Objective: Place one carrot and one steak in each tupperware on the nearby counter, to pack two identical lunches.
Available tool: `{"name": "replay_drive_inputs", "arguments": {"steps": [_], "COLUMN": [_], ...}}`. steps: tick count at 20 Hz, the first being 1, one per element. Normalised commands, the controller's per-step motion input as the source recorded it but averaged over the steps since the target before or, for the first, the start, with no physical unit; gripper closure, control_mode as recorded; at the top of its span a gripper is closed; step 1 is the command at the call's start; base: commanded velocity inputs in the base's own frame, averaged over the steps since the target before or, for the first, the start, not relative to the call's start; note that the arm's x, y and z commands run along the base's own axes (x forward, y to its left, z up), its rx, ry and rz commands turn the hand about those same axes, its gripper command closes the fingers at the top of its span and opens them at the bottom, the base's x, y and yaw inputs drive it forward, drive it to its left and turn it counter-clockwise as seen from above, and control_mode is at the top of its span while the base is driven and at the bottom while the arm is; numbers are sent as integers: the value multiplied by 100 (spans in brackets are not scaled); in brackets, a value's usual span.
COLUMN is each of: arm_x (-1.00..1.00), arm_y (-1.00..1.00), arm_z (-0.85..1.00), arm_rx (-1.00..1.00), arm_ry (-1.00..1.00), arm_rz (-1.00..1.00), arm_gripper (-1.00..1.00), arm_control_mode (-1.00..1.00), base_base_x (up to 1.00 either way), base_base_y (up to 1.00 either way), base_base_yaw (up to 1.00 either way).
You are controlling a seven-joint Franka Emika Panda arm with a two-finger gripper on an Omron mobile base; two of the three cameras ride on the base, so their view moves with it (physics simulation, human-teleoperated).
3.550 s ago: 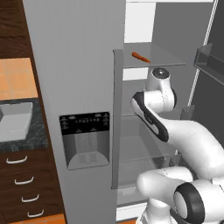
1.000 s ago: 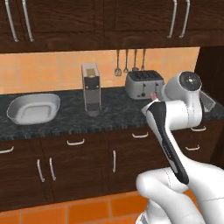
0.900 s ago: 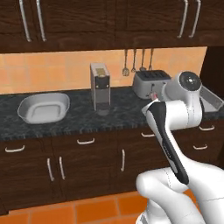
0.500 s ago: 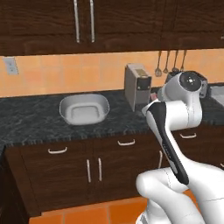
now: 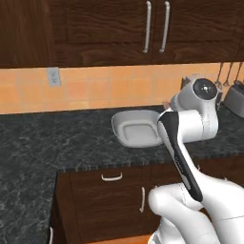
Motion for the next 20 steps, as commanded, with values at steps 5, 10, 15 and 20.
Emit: {"name": "replay_drive_inputs", "arguments": {"steps": [5,10,15,20], "arm_x": [0,53,77,48], "arm_y": [0,10,4,0], "arm_z": [0,-82,-82,-48], "arm_rx": [0,0,0,2], "arm_ry": [0,3,4,8], "arm_rz": [0,0,0,0], "arm_gripper": [100,100,100,100], "arm_control_mode": [100,-100,-100,-100], "base_base_x": [82,0,0,0], "base_base_y": [1,0,0,0], "base_base_yaw": [16,0,0,0]}}
